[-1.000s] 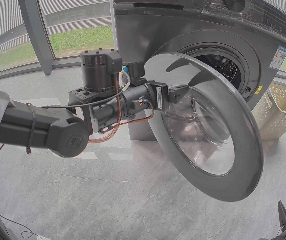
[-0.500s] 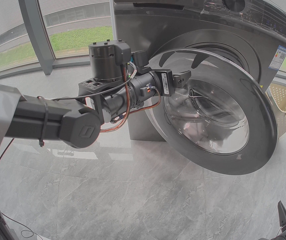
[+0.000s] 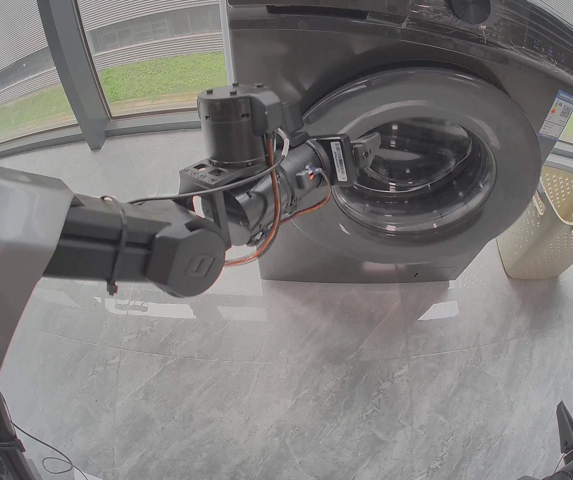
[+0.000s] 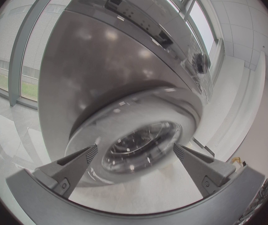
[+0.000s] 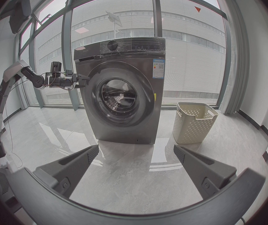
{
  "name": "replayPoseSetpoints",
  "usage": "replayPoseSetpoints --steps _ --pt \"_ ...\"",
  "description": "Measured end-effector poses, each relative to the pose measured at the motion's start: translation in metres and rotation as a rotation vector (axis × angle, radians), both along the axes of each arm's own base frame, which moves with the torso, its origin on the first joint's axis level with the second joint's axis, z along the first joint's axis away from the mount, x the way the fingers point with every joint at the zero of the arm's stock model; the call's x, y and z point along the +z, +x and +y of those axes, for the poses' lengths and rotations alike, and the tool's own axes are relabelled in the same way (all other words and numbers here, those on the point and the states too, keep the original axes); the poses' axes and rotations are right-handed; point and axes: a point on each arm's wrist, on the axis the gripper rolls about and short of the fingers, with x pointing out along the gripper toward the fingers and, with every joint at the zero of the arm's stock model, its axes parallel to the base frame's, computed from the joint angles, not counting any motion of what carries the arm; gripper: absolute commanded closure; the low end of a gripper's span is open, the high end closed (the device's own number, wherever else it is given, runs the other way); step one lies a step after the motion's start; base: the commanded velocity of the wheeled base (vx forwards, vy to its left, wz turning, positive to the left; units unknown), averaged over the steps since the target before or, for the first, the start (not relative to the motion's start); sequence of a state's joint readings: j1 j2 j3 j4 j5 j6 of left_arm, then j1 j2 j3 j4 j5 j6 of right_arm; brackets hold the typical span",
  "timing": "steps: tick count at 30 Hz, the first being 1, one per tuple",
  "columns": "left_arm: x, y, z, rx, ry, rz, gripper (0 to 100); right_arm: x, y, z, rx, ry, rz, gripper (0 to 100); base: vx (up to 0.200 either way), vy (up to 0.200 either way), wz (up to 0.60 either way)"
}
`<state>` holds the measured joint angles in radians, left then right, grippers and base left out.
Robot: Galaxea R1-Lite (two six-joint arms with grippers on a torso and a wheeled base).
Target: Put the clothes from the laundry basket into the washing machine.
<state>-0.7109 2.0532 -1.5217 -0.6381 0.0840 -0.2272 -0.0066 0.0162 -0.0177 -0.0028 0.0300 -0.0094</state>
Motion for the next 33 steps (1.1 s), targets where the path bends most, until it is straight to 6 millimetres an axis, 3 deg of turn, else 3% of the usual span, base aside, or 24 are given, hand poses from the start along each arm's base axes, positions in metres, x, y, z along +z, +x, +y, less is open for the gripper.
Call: replayPoseSetpoints --steps 5,12,23,33 --pt "-0.019 -0.021 0.009 -0.019 0.068 0.075 0 0.0 0.0 0.0 0.0 0.001 0.0 0 0.0 0.0 0.0" --pt "-0.027 -0.072 0.039 -0.069 0.136 0.138 0 0.0 0.0 0.0 0.0 0.0 0.0 0 0.0 0.0 0.0" --pt "-0.036 -0.177 0.136 -0.094 0.182 0.151 0 0.0 0.0 0.0 0.0 -0.003 0.0 0 0.0 0.0 0.0" --pt "-0.058 -0.253 0.222 0.0 0.139 0.092 0 0.0 0.0 0.0 -0.001 -0.006 0.0 0 0.0 0.0 0.0"
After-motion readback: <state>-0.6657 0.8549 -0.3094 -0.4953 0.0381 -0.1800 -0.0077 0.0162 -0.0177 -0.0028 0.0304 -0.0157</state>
